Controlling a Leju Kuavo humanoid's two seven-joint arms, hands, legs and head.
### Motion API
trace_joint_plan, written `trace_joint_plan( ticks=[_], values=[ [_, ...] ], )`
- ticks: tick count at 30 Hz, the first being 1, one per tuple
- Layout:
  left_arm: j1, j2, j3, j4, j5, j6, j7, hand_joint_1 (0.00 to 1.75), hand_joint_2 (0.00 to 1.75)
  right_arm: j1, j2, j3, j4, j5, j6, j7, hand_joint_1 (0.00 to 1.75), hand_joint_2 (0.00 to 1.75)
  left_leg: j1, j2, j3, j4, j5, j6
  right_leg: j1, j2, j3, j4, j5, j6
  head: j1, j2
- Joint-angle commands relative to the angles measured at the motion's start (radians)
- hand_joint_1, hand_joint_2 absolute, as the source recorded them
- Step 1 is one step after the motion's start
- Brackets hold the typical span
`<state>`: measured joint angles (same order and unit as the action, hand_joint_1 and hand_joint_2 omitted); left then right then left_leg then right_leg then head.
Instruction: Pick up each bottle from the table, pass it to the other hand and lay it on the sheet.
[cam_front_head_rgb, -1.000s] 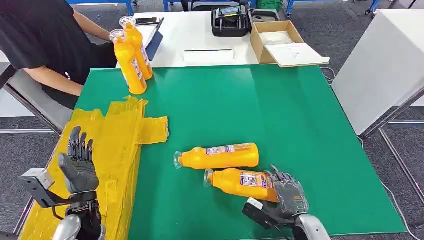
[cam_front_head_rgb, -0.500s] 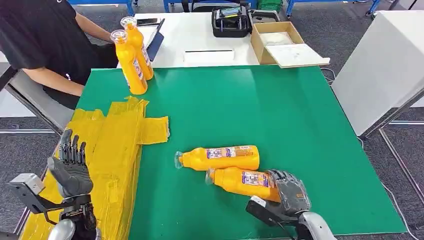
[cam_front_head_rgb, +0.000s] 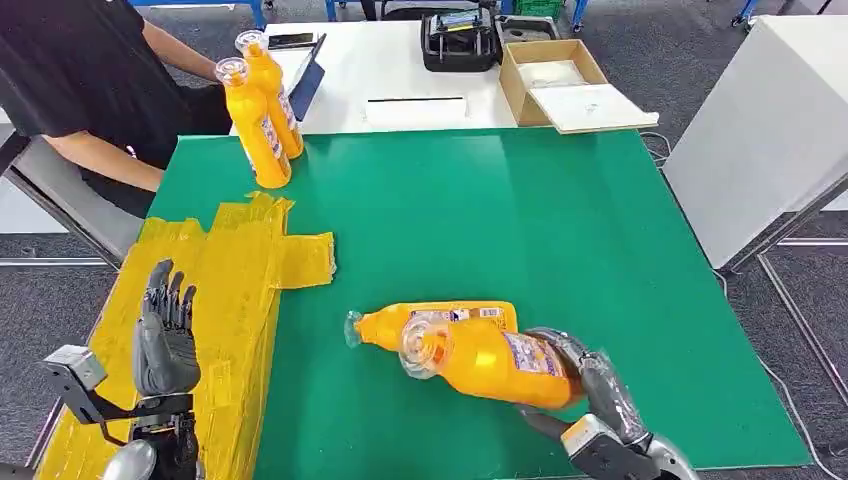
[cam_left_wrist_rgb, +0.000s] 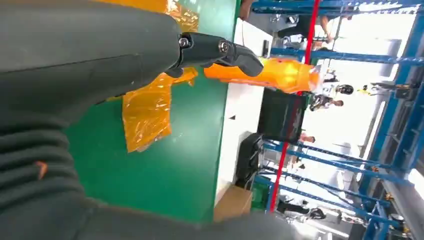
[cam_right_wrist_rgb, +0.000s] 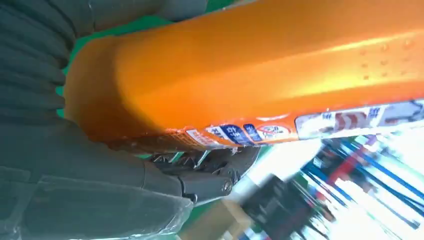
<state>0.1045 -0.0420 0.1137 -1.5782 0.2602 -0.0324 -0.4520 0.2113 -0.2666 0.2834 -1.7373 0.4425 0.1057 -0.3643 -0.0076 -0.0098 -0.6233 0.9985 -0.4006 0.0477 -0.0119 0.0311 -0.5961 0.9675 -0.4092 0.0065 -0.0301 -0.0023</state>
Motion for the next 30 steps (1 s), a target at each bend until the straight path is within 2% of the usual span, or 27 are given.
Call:
trace_joint_plan(
  ticks=[1, 4, 8, 9, 12, 16, 22, 29, 30],
  values=[
    [-0.023, -0.018, -0.055, 0.083, 0.003, -0.070, 0.013, 0.00, 1.75, -0.082, 0.122, -0.019, -0.037, 0.032, -0.017, -0.063, 1.75, 1.75, 0.000, -0.001, 0.002, 0.000, 0.000, -0.004, 0.001, -0.004, 0.003, 0.000, -0.001, -0.001, 0.000, 0.000],
    [-0.029, -0.026, -0.110, 0.081, -0.004, -0.086, 0.010, 0.00, 1.75, -0.205, 0.174, 0.031, 0.071, 0.063, -0.092, -0.029, 1.75, 1.75, 0.001, 0.005, 0.002, 0.000, -0.001, -0.004, 0.001, 0.002, 0.002, -0.001, 0.001, -0.001, 0.000, 0.000],
    [-0.029, -0.021, -0.115, 0.081, 0.003, -0.090, 0.013, 0.00, 1.75, -0.210, 0.174, 0.026, 0.080, 0.060, -0.128, -0.023, 1.75, 1.75, 0.001, 0.001, 0.001, -0.001, 0.001, -0.003, 0.001, -0.001, 0.001, -0.001, 0.001, -0.001, 0.000, 0.000],
    [-0.047, -0.017, -0.140, 0.097, 0.010, -0.116, 0.016, 0.00, 1.75, -0.257, 0.198, 0.026, 0.144, 0.092, -0.183, 0.001, 1.75, 1.75, 0.002, 0.001, 0.002, 0.000, 0.000, -0.006, 0.002, -0.003, 0.003, -0.001, 0.001, -0.002, -0.001, 0.000],
    [-0.109, -0.017, -0.213, 0.149, 0.016, -0.129, 0.010, 0.00, 1.75, -0.425, 0.249, 0.038, 0.383, 0.082, -0.240, -0.005, 1.75, 1.75, 0.001, 0.002, 0.002, -0.001, 0.002, -0.005, 0.003, -0.001, 0.002, -0.002, 0.002, -0.001, 0.000, 0.000],
    [-0.128, -0.027, -0.288, 0.128, 0.031, -0.117, 0.001, 0.00, 1.75, -0.579, 0.309, 0.055, 0.589, 0.091, -0.268, -0.008, 1.75, 1.75, 0.001, 0.005, 0.001, -0.001, 0.003, -0.004, 0.003, 0.002, 0.001, -0.001, 0.004, -0.001, 0.000, 0.000],
    [-0.124, -0.043, -0.333, 0.074, 0.025, -0.116, 0.009, 0.00, 1.75, -0.604, 0.333, 0.042, 0.610, 0.082, -0.270, 0.004, 1.75, 1.75, 0.001, 0.000, -0.001, 0.001, 0.005, -0.004, 0.002, -0.003, 0.001, 0.000, 0.004, -0.002, 0.000, 0.000],
    [-0.127, -0.042, -0.332, 0.075, 0.024, -0.114, 0.010, 0.00, 1.75, -0.601, 0.332, 0.042, 0.611, 0.082, -0.270, 0.004, 1.75, 1.75, 0.001, 0.000, -0.002, 0.000, 0.005, -0.004, 0.001, -0.003, 0.000, 0.000, 0.003, -0.002, 0.000, 0.000],
    [-0.131, -0.043, -0.336, 0.078, 0.024, -0.115, 0.010, 0.00, 1.75, -0.607, 0.337, 0.040, 0.617, 0.081, -0.269, 0.005, 1.75, 1.75, 0.002, 0.001, 0.000, 0.002, 0.004, -0.006, 0.002, -0.005, 0.002, 0.001, 0.002, -0.003, 0.000, 0.000]
  ],
)
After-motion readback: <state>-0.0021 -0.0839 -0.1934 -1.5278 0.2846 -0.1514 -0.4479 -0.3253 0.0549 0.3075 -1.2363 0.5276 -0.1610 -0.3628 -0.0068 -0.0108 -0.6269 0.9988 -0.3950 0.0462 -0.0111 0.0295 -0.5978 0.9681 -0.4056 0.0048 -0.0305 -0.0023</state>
